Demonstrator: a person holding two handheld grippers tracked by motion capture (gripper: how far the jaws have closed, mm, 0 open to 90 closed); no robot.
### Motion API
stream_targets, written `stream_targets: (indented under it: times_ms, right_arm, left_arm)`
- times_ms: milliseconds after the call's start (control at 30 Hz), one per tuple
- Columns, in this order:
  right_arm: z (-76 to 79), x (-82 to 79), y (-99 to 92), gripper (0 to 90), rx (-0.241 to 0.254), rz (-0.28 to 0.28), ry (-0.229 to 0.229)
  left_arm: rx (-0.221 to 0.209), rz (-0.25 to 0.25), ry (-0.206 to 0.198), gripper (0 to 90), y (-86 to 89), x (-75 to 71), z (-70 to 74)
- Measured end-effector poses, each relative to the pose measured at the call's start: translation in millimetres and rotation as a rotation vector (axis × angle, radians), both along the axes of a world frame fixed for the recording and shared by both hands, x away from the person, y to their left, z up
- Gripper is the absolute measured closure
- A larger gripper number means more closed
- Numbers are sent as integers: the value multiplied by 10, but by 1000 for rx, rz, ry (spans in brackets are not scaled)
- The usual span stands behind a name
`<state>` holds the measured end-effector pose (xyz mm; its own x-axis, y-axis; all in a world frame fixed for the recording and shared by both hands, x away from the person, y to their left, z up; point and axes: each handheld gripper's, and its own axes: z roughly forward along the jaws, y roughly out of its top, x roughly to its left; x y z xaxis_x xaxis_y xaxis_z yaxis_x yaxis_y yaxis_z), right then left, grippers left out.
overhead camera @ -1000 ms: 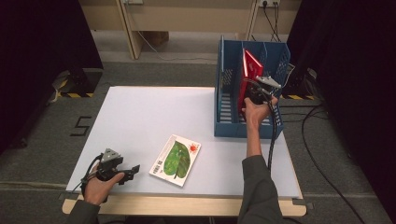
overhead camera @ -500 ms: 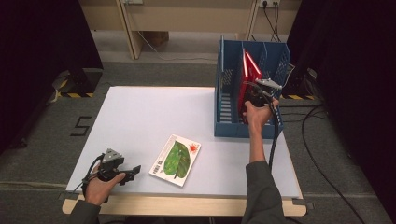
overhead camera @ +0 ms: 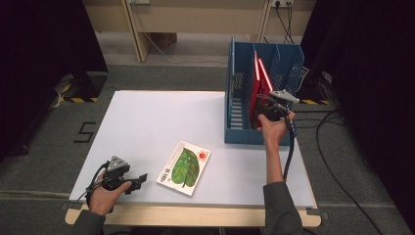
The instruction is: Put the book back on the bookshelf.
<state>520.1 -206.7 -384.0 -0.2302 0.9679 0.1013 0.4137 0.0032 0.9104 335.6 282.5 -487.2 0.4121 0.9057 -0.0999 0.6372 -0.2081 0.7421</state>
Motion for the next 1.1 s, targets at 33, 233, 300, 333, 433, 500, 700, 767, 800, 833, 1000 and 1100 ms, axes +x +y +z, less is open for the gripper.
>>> stream_targets:
  times_ms: [33, 233, 300, 333, 433, 500, 700, 767, 800, 833, 1000, 1100]
  right_arm:
    - [-5, -12, 5, 682, 3, 0, 1]
    - [0, -128, -6, 640, 5, 30, -3]
    - [4, -169, 3, 637, 0, 31, -12]
    - [2, -191, 10, 637, -2, 34, -14]
    - [-15, -263, 24, 622, 14, 40, -23]
    - [-24, -316, 17, 631, 9, 46, -31]
    - [-40, -471, 0, 696, -30, 77, -51]
    - [-55, -488, -12, 699, -10, 91, -53]
    - [-61, -486, -12, 701, -8, 89, -52]
    - [-64, -476, -17, 704, -13, 83, -55]
    - [-57, -341, -14, 705, -9, 83, -46]
    - [-40, -221, 18, 703, -16, 82, -34]
  left_arm:
    - [2, -1, 2, 195, 0, -1, -1]
    - [-4, -1, 1, 195, -2, 0, -3]
    - [-6, -1, 2, 195, 0, 0, -5]
    - [-6, -1, 2, 195, 2, 0, -4]
    - [-9, 0, 2, 195, 9, -2, 0]
    - [-11, 1, 1, 195, 14, -3, 0]
    - [-11, 3, 2, 195, 14, 0, -5]
    - [-7, -1, 5, 195, 9, 3, -6]
    - [-6, -2, 6, 195, 3, 5, -7]
    - [-8, -2, 4, 196, -2, 4, -7]
    - [-5, -3, 5, 196, -2, 5, -9]
    - [-5, -3, 6, 196, -2, 7, -10]
